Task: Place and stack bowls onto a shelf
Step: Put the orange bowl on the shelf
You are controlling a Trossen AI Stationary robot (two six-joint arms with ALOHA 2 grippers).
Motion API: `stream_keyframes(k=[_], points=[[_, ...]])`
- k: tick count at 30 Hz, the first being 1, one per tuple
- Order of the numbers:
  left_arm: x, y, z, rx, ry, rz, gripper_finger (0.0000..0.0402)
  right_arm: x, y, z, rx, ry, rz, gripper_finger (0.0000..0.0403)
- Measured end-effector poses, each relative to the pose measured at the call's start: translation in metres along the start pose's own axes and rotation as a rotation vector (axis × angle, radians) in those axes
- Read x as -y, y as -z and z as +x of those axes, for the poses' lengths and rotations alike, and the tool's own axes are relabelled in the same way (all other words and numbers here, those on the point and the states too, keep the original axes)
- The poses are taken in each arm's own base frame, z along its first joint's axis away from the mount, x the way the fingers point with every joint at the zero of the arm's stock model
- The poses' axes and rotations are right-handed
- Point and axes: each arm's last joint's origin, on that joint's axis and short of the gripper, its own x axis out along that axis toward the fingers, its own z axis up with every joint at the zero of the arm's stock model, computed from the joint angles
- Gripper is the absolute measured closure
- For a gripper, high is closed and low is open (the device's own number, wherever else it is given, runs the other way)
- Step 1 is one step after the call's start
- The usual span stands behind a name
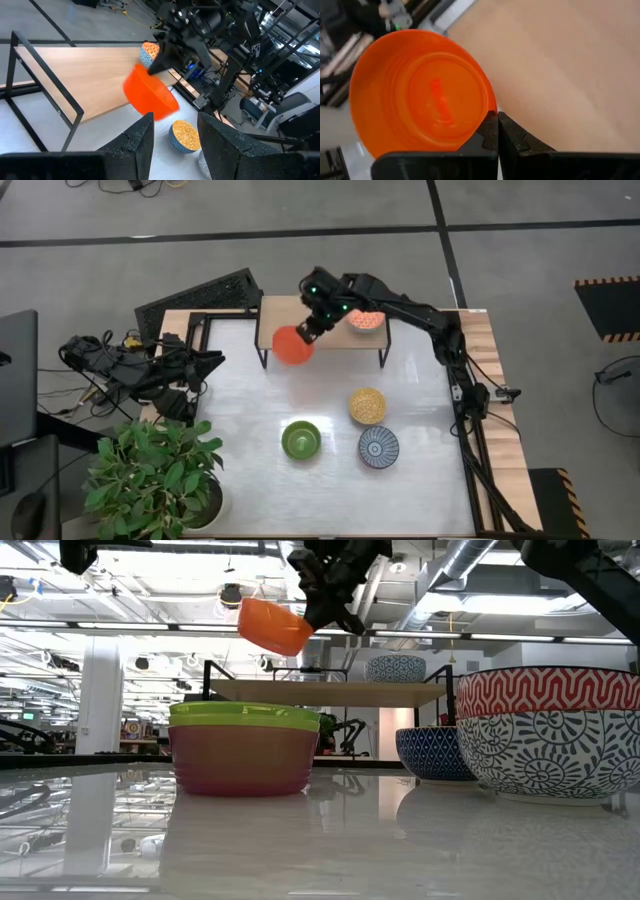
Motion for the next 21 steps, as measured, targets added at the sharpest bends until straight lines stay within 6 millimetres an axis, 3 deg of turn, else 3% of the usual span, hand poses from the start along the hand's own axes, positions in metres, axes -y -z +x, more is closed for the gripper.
stream_keyframes(k=[10,21], points=[[0.0,0.0,0.0,0.001,-0.001,-0.016,0.0266,0.032,-0.022,-0.007,0.117,0.011,0.079,0.0386],[0.0,0.0,0.0,0.001,-0.001,-0.029,0.0266,0.065,-0.028,-0.013,0.141,0.174,0.128,0.0386]])
